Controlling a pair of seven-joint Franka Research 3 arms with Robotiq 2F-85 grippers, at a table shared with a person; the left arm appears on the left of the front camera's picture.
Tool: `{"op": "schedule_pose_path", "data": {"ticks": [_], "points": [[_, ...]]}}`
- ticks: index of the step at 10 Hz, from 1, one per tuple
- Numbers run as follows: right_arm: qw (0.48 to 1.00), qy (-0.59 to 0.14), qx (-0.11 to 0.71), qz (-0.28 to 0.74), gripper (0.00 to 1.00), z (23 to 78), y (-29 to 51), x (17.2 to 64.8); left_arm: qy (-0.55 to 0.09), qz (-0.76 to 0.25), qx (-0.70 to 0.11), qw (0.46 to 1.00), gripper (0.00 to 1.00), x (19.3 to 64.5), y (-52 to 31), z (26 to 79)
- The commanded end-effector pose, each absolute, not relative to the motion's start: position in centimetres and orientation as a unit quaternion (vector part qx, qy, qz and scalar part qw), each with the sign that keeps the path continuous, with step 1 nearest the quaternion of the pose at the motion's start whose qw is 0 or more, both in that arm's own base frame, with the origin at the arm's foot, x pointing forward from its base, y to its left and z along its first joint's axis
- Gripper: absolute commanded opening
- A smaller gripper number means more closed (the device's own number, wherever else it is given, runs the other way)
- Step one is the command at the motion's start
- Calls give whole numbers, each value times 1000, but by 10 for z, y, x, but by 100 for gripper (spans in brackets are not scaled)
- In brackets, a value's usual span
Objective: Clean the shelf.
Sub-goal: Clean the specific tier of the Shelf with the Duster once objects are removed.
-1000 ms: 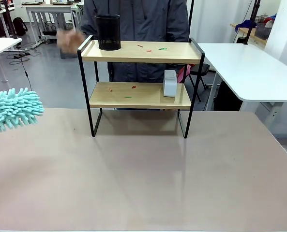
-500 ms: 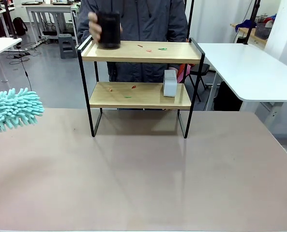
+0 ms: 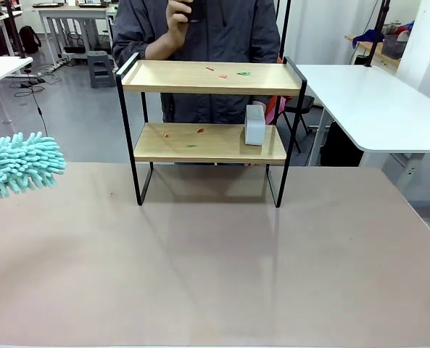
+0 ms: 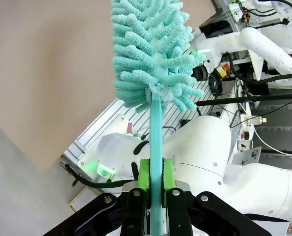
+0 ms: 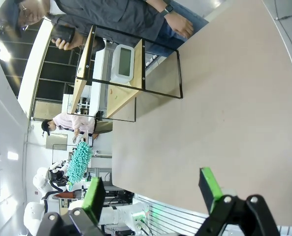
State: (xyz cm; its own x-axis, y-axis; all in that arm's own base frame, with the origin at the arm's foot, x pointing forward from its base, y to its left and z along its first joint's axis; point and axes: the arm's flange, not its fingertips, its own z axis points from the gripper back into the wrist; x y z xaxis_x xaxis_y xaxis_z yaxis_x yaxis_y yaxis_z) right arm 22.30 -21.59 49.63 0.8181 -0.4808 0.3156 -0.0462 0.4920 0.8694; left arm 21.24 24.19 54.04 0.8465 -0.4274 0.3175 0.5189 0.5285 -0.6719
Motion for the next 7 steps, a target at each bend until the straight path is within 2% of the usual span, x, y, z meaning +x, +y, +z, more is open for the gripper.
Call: {"op": "schedule_pose_path", "data": {"ticks": [1, 3, 4, 6, 7], "points": [[817, -283, 488, -122, 100, 497, -216, 226, -116, -213, -401, 884, 12, 212, 230, 582], [817, -283, 488, -122, 100, 497, -216, 226, -173, -112, -362, 909, 12, 221, 212, 671], [817, -283, 488, -122, 100, 497, -216, 226, -199, -98, -336, 916, 12, 232, 192, 707], [817, -283, 488, -122, 100, 497, -216, 226, -168, -116, -373, 905, 12, 250, 116, 754], [817, -283, 488, -122, 100, 497, -216, 226, -183, -98, -375, 903, 12, 257, 75, 762]]}}
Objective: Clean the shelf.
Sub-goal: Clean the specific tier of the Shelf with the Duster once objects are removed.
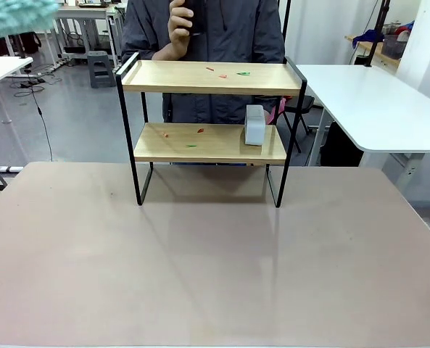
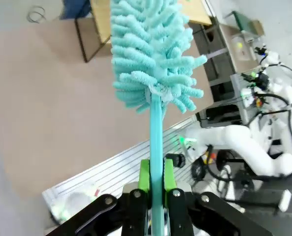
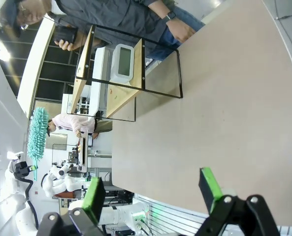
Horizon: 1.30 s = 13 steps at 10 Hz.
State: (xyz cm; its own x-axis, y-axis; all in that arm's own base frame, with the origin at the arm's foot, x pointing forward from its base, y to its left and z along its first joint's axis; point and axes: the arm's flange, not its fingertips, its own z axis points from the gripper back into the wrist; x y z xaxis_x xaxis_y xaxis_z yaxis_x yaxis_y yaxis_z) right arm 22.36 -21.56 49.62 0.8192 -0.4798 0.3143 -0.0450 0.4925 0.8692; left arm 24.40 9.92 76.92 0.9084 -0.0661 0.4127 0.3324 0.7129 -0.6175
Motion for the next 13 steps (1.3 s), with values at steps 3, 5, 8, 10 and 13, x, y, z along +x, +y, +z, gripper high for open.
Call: {"op": "schedule_pose_path", "data": {"ticks": [3, 5, 8, 10, 13], "points": [[817, -283, 488, -122, 100, 497, -216, 226, -224, -90, -317, 917, 12, 260, -28, 733], [817, -283, 488, -122, 100, 497, -216, 226, -199, -94, -331, 918, 12, 270, -14, 756], [817, -283, 488, -122, 100, 497, -216, 226, -199, -94, -331, 918, 12, 270, -14, 756], [817, -283, 488, -122, 100, 497, -216, 226, -239, -91, -296, 920, 12, 285, -40, 750], [817, -283, 488, -122, 100, 497, -216, 226, -233, -96, -248, 935, 12, 341, -102, 745]]}}
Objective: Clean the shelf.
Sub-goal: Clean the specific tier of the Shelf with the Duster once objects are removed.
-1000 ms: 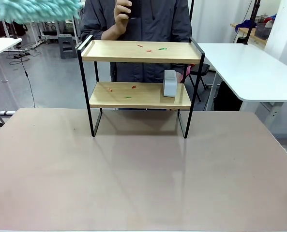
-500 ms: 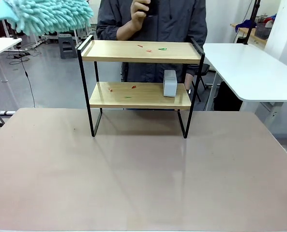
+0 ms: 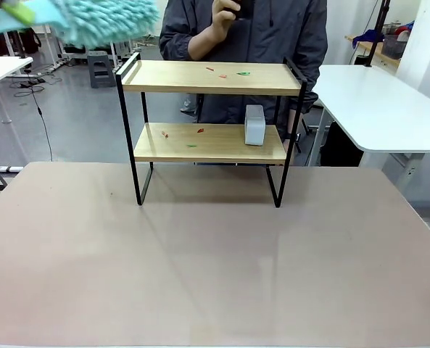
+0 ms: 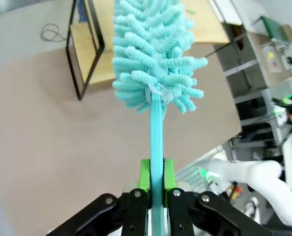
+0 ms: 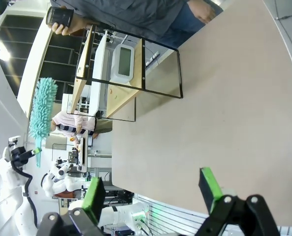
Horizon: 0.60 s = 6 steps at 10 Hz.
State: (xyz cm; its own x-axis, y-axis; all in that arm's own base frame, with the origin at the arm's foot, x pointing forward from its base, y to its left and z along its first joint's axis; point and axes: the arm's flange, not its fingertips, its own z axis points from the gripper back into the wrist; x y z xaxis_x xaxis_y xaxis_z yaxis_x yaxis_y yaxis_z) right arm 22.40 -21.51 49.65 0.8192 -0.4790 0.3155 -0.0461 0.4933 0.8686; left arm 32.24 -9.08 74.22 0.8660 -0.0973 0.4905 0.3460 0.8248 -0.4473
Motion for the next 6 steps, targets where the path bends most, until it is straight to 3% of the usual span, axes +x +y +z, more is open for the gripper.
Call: {"op": "schedule_pose_path", "data": {"ticks": [1, 6], "points": [[817, -283, 488, -122, 100, 497, -216, 226, -243, -95, -242, 935, 12, 359, -125, 735], [817, -283, 488, -122, 100, 497, -216, 226, -248, -91, -178, 948, 12, 399, -181, 691]]}}
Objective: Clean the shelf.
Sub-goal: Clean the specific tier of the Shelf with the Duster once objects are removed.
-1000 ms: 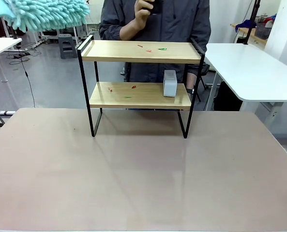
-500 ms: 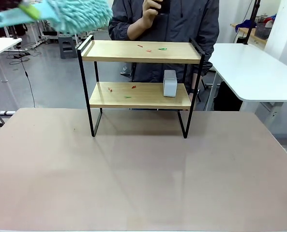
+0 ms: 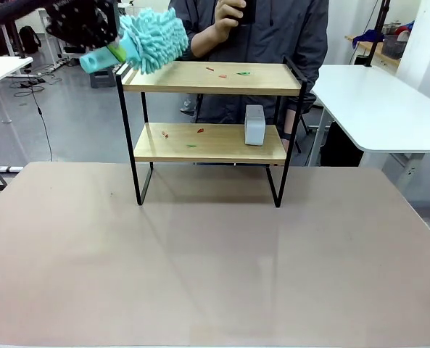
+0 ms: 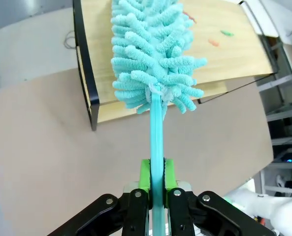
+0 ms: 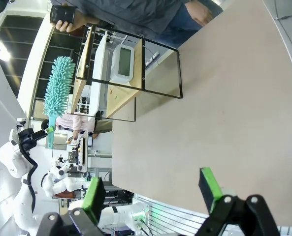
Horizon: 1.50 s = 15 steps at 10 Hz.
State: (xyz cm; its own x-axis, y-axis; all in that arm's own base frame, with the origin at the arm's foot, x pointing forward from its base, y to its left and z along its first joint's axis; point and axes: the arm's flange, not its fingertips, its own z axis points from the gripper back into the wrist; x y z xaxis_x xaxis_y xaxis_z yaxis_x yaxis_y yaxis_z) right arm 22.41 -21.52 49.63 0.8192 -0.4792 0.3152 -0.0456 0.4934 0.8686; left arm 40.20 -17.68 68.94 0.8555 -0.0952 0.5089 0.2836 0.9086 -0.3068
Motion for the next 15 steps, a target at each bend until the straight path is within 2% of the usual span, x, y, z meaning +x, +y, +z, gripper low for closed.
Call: {"op": "schedule_pose_path", "data": {"ticks": [1, 8, 11, 13, 15], "points": [[817, -283, 488, -122, 100, 497, -216, 226, -245, -97, -177, 948, 12, 401, -186, 688], [817, -283, 488, -122, 100, 497, -216, 226, -170, -215, -214, 937, 12, 407, -243, 671], [817, -283, 488, -122, 100, 497, -216, 226, -160, -255, -230, 926, 12, 409, -269, 675], [817, -283, 488, -122, 100, 497, -216, 226, -124, -333, -246, 902, 12, 405, -267, 682], [817, -283, 488, -122, 100, 497, -216, 226, -37, -438, -253, 862, 12, 400, -235, 694]]}}
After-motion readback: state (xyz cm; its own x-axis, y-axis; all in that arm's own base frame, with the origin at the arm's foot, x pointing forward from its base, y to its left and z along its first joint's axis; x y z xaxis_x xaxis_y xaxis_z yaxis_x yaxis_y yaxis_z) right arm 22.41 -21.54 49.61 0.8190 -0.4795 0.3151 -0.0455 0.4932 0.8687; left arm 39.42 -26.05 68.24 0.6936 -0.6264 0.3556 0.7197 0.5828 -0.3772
